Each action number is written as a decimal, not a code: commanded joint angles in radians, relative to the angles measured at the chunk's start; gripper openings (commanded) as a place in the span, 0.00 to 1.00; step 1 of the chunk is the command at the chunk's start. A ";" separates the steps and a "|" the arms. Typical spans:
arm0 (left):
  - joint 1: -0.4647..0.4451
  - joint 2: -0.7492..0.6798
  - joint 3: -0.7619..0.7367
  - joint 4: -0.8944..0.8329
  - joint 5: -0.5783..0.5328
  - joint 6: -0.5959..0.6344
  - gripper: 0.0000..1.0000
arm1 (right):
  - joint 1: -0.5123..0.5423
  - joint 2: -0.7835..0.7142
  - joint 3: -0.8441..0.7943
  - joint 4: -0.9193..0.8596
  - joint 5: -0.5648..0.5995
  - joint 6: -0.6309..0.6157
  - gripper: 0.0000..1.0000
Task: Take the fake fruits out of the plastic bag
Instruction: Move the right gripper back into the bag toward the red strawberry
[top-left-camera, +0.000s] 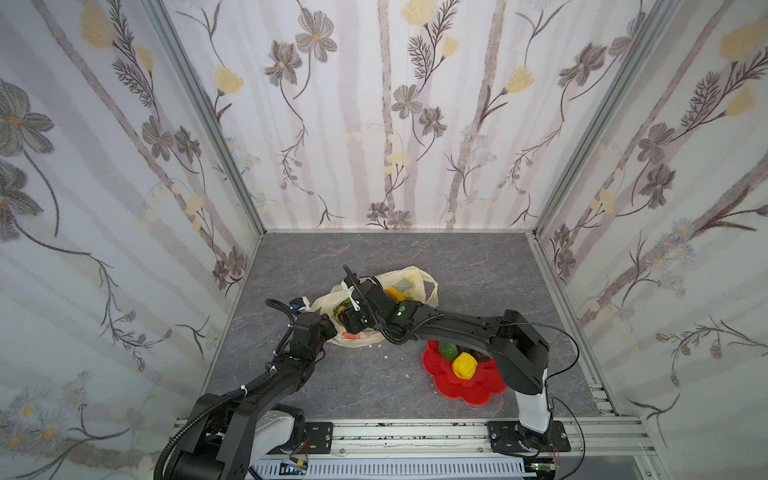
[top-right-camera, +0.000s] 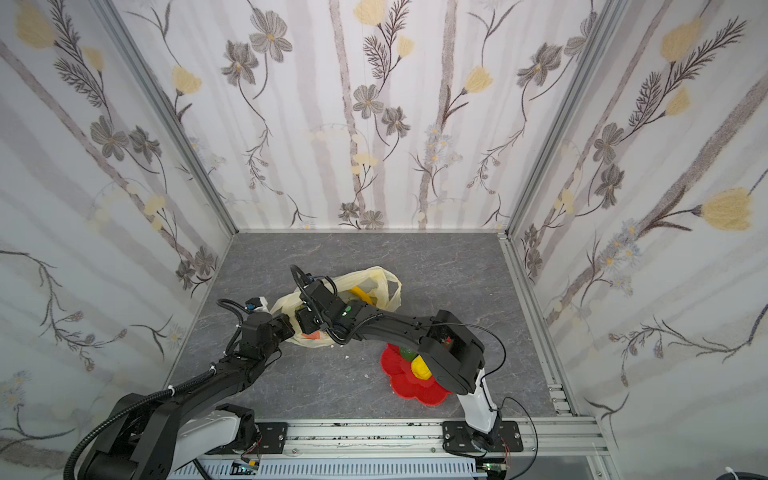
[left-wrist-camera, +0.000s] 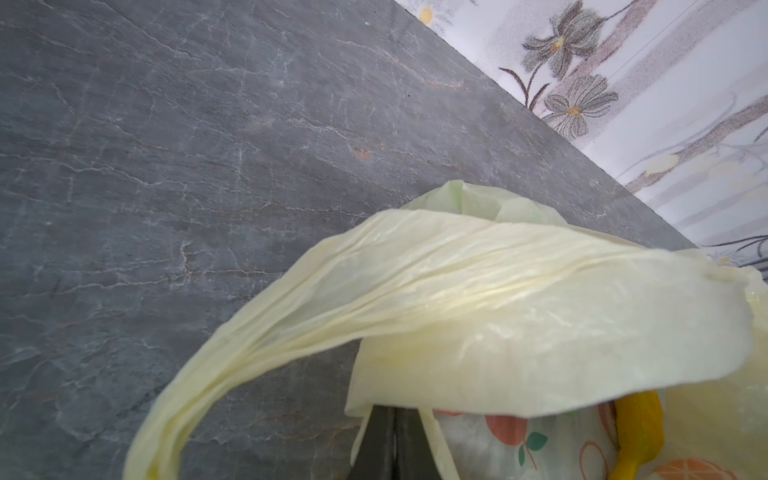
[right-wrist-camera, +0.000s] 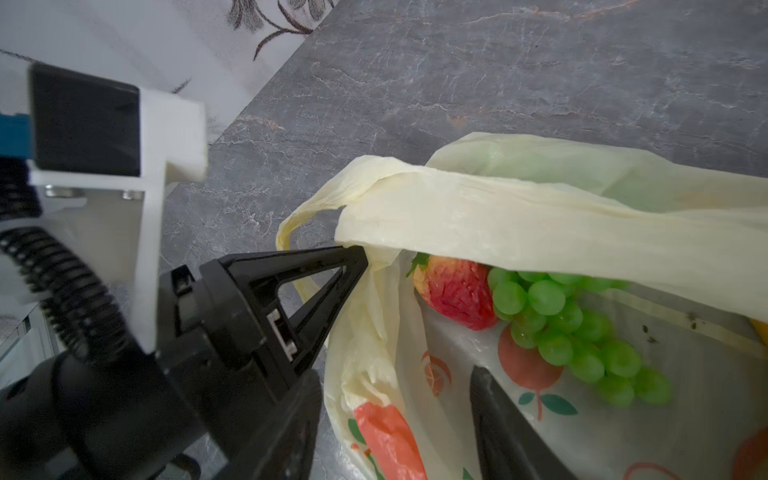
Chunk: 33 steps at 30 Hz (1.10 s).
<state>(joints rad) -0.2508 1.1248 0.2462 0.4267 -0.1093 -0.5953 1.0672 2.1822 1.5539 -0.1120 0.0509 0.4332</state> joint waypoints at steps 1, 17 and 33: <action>0.008 -0.011 -0.003 0.029 0.001 -0.018 0.00 | 0.003 0.054 0.056 -0.028 -0.041 0.004 0.57; 0.012 -0.088 -0.054 0.029 -0.043 -0.063 0.00 | -0.013 0.277 0.311 -0.128 0.056 0.008 0.46; 0.013 -0.103 -0.060 0.031 -0.046 -0.055 0.00 | -0.014 0.407 0.460 -0.212 0.142 -0.054 0.59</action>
<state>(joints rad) -0.2394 1.0256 0.1894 0.4301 -0.1322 -0.6468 1.0534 2.5793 2.0018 -0.3000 0.1574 0.4046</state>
